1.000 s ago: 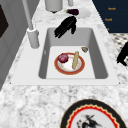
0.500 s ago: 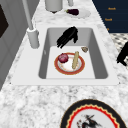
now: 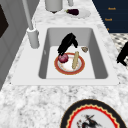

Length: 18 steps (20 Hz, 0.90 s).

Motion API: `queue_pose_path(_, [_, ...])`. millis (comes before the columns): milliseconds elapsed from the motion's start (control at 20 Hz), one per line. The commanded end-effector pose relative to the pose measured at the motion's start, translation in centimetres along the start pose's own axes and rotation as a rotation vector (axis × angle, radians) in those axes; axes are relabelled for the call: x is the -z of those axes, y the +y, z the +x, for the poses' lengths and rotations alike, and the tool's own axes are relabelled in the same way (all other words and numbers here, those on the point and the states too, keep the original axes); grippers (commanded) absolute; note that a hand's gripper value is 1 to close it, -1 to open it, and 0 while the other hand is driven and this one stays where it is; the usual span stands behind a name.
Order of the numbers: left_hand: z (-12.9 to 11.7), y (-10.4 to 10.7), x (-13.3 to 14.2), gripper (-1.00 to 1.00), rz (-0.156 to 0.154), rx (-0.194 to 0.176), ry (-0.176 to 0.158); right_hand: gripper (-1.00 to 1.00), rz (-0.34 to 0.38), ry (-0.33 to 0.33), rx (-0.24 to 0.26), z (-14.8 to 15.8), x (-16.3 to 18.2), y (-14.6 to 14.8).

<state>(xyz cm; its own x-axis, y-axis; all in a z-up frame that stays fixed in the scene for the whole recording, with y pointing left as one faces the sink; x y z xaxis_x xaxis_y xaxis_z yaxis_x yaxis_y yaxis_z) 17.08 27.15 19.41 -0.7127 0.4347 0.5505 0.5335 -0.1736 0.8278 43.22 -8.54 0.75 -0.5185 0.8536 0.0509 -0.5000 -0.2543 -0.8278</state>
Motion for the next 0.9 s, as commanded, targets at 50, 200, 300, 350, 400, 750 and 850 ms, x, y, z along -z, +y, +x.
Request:
queue_pose_path(50, [0.0,0.0,0.0,0.00,0.000,0.000,0.000,-1.00,0.009,-0.022,-0.005,-0.2,1.4,1.9])
queue_pose_path(200, [0.0,0.0,0.0,0.00,0.000,0.000,0.000,-1.00,0.021,-0.013,0.017,0.5,2.6,2.5])
queue_pose_path(300, [0.0,0.0,0.0,0.00,0.000,0.000,0.000,-1.00,0.044,-0.015,0.023,0.7,3.5,2.7])
queue_pose_path(350, [0.0,0.0,0.0,0.00,0.000,0.000,0.000,-1.00,0.060,-0.016,0.030,0.6,4.0,2.7])
queue_pose_path(400, [0.0,0.0,0.0,0.00,0.000,0.000,0.000,-1.00,0.080,-0.018,0.041,0.5,4.3,2.7])
queue_pose_path(750, [0.0,0.0,0.0,0.00,0.000,0.000,0.000,-1.00,0.137,-0.108,0.082,-1.5,6.3,2.7])
queue_pose_path(850, [0.0,0.0,0.0,0.00,0.000,0.000,0.000,-1.00,0.129,-0.134,0.093,-2.1,6.5,2.8])
